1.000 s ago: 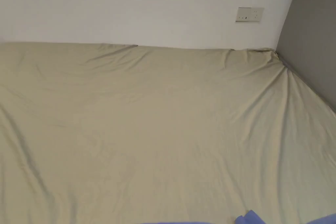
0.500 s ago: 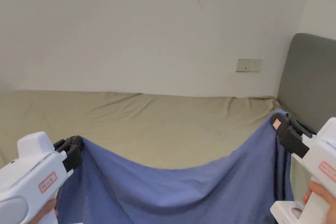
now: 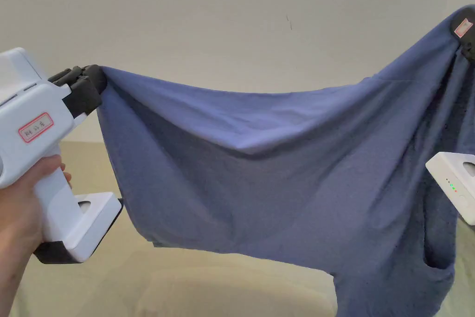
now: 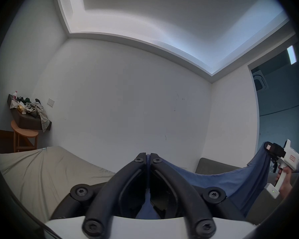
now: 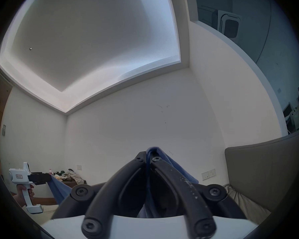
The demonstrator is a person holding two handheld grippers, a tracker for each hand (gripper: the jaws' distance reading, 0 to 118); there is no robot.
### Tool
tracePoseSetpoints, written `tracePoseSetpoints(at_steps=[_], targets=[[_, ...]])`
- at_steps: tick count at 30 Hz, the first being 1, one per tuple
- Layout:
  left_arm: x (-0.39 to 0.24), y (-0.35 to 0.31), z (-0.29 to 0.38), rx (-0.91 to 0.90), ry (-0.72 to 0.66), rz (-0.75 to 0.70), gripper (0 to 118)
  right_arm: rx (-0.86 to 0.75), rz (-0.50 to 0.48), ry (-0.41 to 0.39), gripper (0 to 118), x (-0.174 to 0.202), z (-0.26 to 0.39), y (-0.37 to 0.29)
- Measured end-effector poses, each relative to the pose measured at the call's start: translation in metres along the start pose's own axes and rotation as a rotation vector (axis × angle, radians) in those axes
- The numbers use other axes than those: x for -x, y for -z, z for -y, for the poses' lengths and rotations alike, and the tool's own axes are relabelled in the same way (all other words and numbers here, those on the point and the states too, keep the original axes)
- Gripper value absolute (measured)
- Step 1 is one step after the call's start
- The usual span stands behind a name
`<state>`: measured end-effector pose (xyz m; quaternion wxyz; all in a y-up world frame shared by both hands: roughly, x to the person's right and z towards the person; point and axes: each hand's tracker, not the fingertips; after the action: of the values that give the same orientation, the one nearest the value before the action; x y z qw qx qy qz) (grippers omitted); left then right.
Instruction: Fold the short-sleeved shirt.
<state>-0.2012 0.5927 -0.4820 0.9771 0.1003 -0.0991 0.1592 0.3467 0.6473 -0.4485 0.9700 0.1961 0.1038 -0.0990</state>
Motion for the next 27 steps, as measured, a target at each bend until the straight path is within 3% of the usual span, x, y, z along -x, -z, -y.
tracePoseSetpoints(at_steps=[4, 10, 13, 17, 20, 23, 27], targets=[[0.008, -0.038, 0.031, 0.056, -0.012, 0.0, 2, 0.035, -0.015, 0.025, 3, 0.004, 0.016, -0.042], [0.026, -0.138, 0.082, 0.171, -0.038, -0.024, 2, 0.16, -0.019, 0.076, 3, 0.017, 0.062, -0.162], [0.036, -0.193, 0.109, 0.278, -0.004, -0.06, 2, 0.259, 0.041, 0.108, 3, 0.022, 0.092, -0.232], [0.046, -0.268, 0.147, 0.418, 0.078, -0.12, 2, 0.403, 0.14, 0.094, 3, 0.033, 0.13, -0.322], [0.056, -0.315, 0.172, 0.544, 0.053, -0.148, 2, 0.539, 0.212, 0.106, 3, 0.025, 0.16, -0.382], [0.063, -0.35, 0.199, 0.691, 0.072, -0.194, 2, 0.695, 0.295, 0.121, 3, 0.025, 0.187, -0.426], [0.072, -0.377, 0.24, 0.882, 0.086, -0.219, 2, 0.904, 0.378, 0.077, 3, 0.032, 0.228, -0.46]])
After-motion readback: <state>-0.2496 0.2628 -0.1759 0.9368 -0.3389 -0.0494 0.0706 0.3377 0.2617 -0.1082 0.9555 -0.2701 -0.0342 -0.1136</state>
